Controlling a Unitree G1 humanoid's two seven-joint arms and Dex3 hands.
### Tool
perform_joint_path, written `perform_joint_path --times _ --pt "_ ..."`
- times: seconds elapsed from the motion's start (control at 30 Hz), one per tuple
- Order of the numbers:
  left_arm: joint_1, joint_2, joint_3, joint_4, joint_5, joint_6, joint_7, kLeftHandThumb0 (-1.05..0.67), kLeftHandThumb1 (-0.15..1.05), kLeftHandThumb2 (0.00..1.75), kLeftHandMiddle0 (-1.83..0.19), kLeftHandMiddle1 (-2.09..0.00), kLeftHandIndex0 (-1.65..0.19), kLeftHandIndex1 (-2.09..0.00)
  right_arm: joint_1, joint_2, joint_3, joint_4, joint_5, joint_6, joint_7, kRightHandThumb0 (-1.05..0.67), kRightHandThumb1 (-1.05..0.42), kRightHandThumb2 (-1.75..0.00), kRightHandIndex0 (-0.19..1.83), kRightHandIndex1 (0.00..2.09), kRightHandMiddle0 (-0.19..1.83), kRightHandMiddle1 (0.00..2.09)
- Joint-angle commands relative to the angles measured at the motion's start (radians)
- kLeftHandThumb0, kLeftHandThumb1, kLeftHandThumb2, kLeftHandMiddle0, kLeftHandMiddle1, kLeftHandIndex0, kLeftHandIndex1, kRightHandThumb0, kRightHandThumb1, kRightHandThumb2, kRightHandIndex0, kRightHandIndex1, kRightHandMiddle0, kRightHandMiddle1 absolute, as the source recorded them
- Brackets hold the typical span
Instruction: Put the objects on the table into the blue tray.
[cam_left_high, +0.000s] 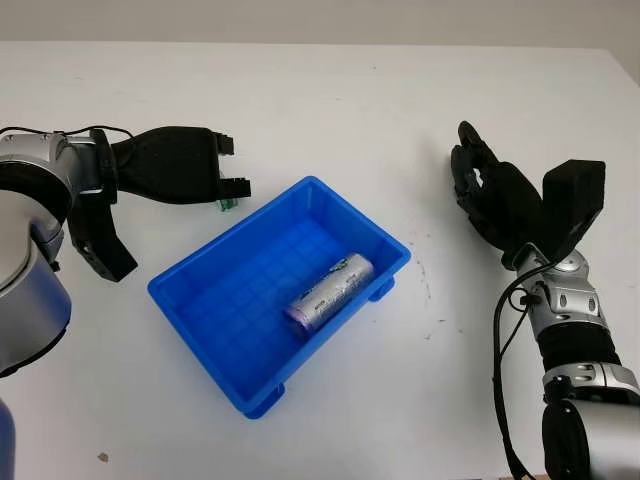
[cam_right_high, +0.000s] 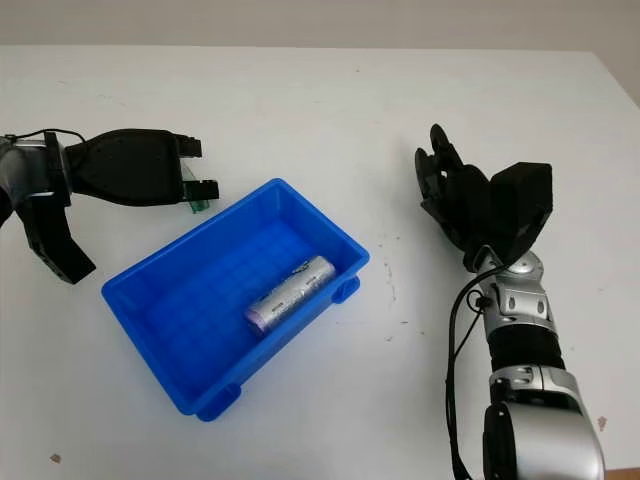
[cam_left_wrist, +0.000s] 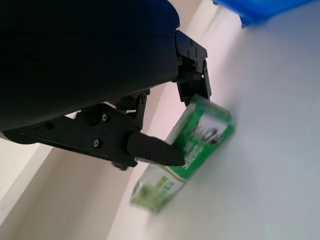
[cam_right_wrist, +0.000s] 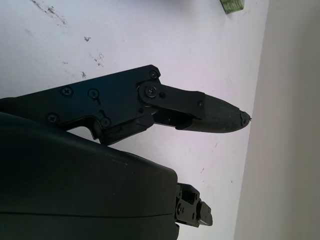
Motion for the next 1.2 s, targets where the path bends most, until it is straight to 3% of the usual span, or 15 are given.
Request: perform_joint_path --times 0.0,0.23,0.4,0.47,0.57,0.67,0.77,0.83,0.9,1.0,1.1,1.17 --pt "-0.008 0.008 0.034 0.007 -0.044 -0.011 -0.03 -0.48 1.05 0.39 -0.84 -2.09 -0.42 -2.09 0.027 -0.001 0.009 0.027 -0.006 0.013 0.007 -0.74 -1.05 -0.61 -0.19 0.0 -0.19 0.0" --pt "-0.058 0.009 0.08 -0.009 -0.129 -0.042 -0.064 -0.44 1.05 0.41 -0.95 -2.09 -0.58 -2.09 0.009 -0.002 0.02 0.043 -0.015 0.031 0.027 -0.73 -1.05 -0.6 -0.19 0.0 -0.19 0.0" --pt "-0.108 0.015 0.086 -0.011 -0.13 -0.02 -0.077 -0.43 1.05 0.43 -0.7 -2.09 -0.3 -2.05 0.004 -0.001 0.023 0.053 -0.021 0.029 0.032 -0.72 -1.05 -0.61 -0.19 0.0 -0.19 0.0" --pt "-0.127 0.02 0.081 -0.013 -0.12 0.003 -0.044 -0.43 1.05 0.42 -0.68 -2.09 -0.3 -1.99 0.004 -0.002 0.026 0.049 -0.024 0.037 0.03 -0.72 -1.05 -0.61 -0.19 0.0 -0.19 0.0" --pt "-0.152 0.031 0.08 -0.012 -0.117 0.005 -0.012 -0.41 1.05 0.31 -0.76 -2.09 -0.39 -2.08 0.003 0.0 0.025 0.045 -0.022 0.046 0.026 -0.72 -1.05 -0.61 -0.19 0.0 -0.19 0.0" --pt "-0.179 0.047 0.087 -0.014 -0.122 0.017 -0.007 -0.4 1.05 0.2 -0.69 -2.09 -0.3 -2.08 0.001 0.001 0.026 0.046 -0.022 0.052 0.024 -0.72 -1.05 -0.61 -0.19 0.0 -0.19 0.0" --pt "-0.206 0.067 0.101 -0.023 -0.131 0.024 0.035 -0.4 1.05 0.25 -0.76 -2.09 -0.36 -2.09 0.001 0.003 0.028 0.046 -0.025 0.053 0.02 -0.72 -1.05 -0.61 -0.19 0.0 -0.19 0.0" --pt "-0.224 0.081 0.121 -0.029 -0.144 0.036 0.06 -0.43 1.05 0.33 -0.92 -2.09 -0.52 -2.09 0.001 0.004 0.03 0.049 -0.027 0.046 0.02 -0.73 -1.05 -0.61 -0.19 0.0 -0.19 0.0" --pt "-0.232 0.092 0.189 -0.039 -0.216 0.001 0.016 -0.45 1.05 0.34 -0.87 -2.09 -0.54 -2.09 0.001 0.007 0.028 0.046 -0.024 0.053 0.019 -0.73 -1.05 -0.62 -0.19 0.0 -0.19 0.0" --pt "-0.196 0.097 0.399 -0.109 -0.481 -0.184 -0.171 -0.42 1.05 0.32 -0.78 -2.09 -0.56 -2.09 0.003 0.01 0.031 0.048 -0.03 0.04 0.017 -0.73 -1.05 -0.62 -0.19 0.0 -0.19 0.0" --pt "-0.086 0.079 0.66 -0.235 -0.932 -0.361 -0.621 -0.37 1.05 0.44 -0.96 -2.09 -0.52 -2.09 -0.001 0.013 0.029 0.057 -0.029 0.036 0.02 -0.73 -1.05 -0.62 -0.19 0.0 -0.19 0.0" --pt "-0.02 0.084 0.738 -0.356 -1.109 -0.341 -0.828 -0.35 1.05 0.46 -1.06 -2.09 -0.47 -2.09 -0.004 0.015 0.029 0.061 -0.028 0.039 0.017 -0.73 -1.05 -0.61 -0.19 0.0 -0.19 0.0"
